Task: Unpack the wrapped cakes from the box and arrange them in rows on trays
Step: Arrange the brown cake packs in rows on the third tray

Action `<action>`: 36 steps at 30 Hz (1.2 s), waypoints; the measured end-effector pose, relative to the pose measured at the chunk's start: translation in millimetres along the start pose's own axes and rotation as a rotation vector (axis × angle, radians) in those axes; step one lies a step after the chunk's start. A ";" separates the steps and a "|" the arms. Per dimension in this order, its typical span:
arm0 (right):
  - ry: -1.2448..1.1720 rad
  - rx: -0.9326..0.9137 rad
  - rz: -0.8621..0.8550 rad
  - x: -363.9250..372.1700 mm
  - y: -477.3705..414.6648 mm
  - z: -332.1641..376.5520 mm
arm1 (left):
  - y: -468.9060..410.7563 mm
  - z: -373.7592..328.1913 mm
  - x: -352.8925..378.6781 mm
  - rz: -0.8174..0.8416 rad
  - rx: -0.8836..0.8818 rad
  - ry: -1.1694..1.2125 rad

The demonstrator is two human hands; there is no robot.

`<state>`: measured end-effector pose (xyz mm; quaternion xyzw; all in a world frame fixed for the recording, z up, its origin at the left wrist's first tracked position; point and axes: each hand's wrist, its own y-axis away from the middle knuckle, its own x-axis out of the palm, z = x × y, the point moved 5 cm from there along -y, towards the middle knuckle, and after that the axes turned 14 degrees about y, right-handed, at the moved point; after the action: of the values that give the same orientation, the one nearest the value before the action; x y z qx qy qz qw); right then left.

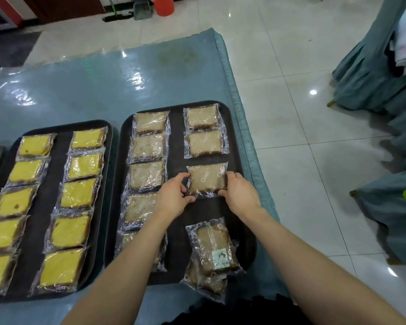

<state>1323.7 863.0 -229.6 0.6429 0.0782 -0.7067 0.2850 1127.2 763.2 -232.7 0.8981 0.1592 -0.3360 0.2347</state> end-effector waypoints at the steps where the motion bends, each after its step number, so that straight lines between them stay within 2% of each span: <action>1: -0.002 0.004 0.001 -2.6 -5.7 0.6 | -5.4 -1.7 -1.4 -0.001 -0.001 -0.006; 8: -0.027 0.039 0.018 -19.7 -28.7 4.0 | -30.8 -16.5 -7.9 -0.017 0.005 -0.073; 16: -0.027 0.078 -0.097 -21.1 32.8 -4.7 | 11.1 -7.6 -4.3 -0.040 -0.025 -0.059; 18: -0.019 0.029 -0.119 -16.6 56.5 -4.2 | 28.7 -3.7 -1.7 0.033 -0.032 -0.087; 20: -0.032 -0.067 -0.098 -8.4 77.6 -0.3 | 48.3 -2.2 6.3 0.209 -0.027 -0.124; 22: -0.020 -0.168 -0.008 3.5 97.7 6.5 | 66.2 -1.5 12.7 0.349 -0.013 -0.113; 25: -0.015 -0.224 0.094 18.3 121.4 10.6 | 83.5 1.9 20.8 0.469 -0.041 -0.058; 27: -0.051 -0.235 0.152 19.6 132.5 9.8 | 89.3 5.2 21.5 0.468 -0.047 -0.020; 31: -0.129 -0.319 0.284 11.1 151.2 7.7 | 96.6 4.0 12.7 0.406 0.049 0.104; 36: -0.273 -0.327 0.260 1.6 153.8 0.4 | 98.8 -13.1 -3.0 0.303 0.134 0.147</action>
<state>1400.7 735.4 -191.8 0.4914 0.0686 -0.7224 0.4816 1175.8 686.8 -190.9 0.9476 0.0161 -0.2403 0.2101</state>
